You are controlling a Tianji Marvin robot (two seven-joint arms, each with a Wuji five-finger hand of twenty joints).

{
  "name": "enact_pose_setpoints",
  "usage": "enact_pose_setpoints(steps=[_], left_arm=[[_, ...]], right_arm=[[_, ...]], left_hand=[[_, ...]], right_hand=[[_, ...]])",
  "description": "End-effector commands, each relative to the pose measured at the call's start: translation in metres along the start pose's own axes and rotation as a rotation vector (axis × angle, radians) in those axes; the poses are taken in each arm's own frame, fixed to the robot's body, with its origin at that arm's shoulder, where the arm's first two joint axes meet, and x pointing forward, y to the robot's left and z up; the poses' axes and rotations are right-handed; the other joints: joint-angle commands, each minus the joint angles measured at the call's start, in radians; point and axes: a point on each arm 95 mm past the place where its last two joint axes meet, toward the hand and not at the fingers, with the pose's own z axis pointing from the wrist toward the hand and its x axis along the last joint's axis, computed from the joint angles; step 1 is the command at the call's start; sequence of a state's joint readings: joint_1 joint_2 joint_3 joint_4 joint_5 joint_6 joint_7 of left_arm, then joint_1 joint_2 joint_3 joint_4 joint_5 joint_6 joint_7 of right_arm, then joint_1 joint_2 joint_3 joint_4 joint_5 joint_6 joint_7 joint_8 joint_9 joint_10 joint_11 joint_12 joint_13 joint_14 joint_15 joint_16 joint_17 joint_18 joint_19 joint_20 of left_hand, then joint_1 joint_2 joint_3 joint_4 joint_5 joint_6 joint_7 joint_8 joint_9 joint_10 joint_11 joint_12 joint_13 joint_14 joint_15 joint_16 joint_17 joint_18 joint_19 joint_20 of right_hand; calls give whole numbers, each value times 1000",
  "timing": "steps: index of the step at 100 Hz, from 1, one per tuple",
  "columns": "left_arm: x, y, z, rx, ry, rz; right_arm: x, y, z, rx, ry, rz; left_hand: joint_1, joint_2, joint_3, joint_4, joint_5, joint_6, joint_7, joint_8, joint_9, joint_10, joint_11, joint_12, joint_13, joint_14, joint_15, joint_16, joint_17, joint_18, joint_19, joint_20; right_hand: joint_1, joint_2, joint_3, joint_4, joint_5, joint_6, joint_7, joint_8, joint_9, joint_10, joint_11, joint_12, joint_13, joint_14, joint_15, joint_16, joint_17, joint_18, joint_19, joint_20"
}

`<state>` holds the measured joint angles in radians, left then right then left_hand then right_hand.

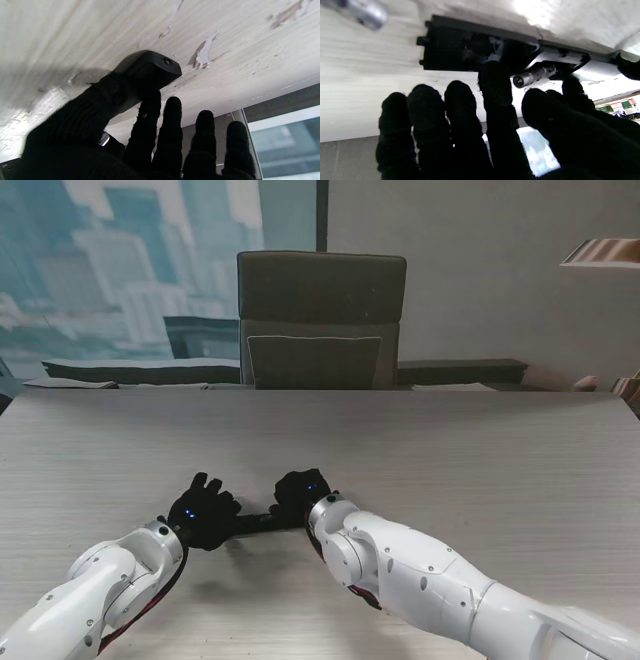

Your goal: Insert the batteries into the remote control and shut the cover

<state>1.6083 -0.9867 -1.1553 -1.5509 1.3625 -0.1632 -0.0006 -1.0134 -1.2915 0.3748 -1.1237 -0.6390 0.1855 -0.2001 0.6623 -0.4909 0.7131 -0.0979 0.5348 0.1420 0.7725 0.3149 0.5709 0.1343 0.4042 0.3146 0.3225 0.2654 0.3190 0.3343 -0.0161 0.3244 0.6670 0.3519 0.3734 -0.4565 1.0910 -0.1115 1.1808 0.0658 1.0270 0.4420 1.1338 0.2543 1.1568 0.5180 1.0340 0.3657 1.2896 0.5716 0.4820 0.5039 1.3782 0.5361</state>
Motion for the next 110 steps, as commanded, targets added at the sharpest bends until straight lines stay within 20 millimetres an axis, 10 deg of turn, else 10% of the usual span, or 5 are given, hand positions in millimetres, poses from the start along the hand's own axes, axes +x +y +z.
enact_pose_setpoints(steps=[1,41,110], left_arm=[[9,28,-6,-91,17,-13],[10,28,-6,-94,14,-19],[10,28,-7,-97,13,-22]], right_arm=[[8,-1,0,14,13,12],[15,-2,3,29,38,25],[10,4,0,-2,20,3]], left_hand=[[44,20,-14,1,225,-191,305,50,15,-9,15,14,8,-11,8,-8,0,2,15,-4],[46,29,-17,4,226,-185,304,47,15,-6,15,14,6,-7,8,-8,-1,0,16,-4],[49,31,-23,5,230,-183,307,46,17,-6,15,15,6,-7,9,-9,-1,0,17,-4]], right_hand=[[21,-28,36,-1,15,16,-5,-26,6,51,0,22,17,31,22,-12,0,40,38,21],[77,-114,92,-37,-6,24,87,-133,23,45,8,28,37,27,27,-17,15,47,37,25],[7,-19,30,5,11,18,77,-38,24,38,25,34,41,24,40,-18,20,46,44,27]])
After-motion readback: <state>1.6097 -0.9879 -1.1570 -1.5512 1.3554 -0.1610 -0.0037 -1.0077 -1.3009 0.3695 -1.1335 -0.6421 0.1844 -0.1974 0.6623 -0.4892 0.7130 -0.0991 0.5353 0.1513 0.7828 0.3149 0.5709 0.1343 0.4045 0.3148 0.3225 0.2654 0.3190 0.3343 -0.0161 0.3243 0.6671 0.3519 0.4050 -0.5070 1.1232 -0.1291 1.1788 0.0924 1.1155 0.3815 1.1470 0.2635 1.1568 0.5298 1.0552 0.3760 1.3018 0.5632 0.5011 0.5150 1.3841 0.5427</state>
